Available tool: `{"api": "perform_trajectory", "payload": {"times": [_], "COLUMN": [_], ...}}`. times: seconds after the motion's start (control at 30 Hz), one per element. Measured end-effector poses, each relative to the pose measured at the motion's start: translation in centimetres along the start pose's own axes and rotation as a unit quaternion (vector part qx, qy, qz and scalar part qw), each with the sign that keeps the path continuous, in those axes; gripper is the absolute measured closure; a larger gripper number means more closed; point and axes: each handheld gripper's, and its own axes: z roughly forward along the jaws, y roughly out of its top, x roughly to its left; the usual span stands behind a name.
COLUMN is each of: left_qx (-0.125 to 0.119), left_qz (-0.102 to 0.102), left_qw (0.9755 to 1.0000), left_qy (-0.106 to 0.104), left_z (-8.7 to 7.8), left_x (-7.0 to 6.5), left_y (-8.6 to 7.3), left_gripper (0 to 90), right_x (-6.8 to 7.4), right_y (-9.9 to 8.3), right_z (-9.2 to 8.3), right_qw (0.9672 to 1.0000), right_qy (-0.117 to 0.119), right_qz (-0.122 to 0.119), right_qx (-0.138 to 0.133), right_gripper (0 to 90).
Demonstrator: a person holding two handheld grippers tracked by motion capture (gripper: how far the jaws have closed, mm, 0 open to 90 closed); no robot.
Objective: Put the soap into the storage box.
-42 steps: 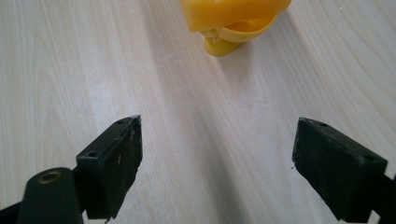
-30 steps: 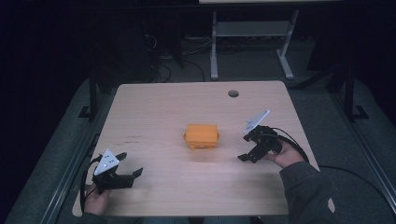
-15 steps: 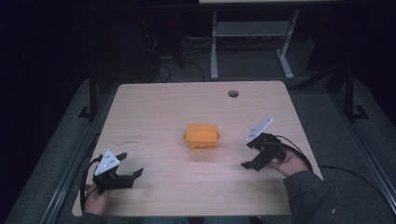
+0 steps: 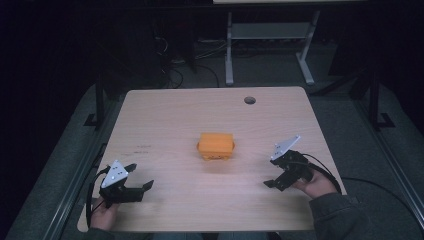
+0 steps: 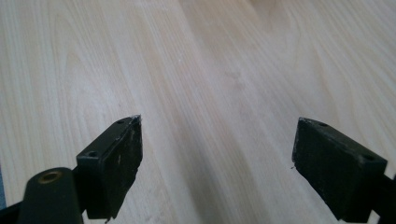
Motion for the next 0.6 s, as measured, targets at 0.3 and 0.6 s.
{"api": "perform_trajectory", "payload": {"times": [0.3, 0.6], "left_qx": [-0.004, -0.002], "left_qz": [-0.002, 0.0], "left_qw": [1.0, 1.0], "left_qy": [0.0, 0.0], "left_z": [0.2, 0.1], "left_x": [-0.1, 0.0], "left_y": [0.0, -0.1], "left_gripper": [14.3, 14.3], "right_x": [0.6, 1.4], "right_y": [-2.2, -3.8], "right_z": [0.1, 0.4], "right_qw": [0.9996, 0.9988], "right_qy": [0.001, 0.004], "right_qz": [0.028, 0.048], "right_qx": [-0.007, -0.012], "right_gripper": [15.8, 15.8]}}
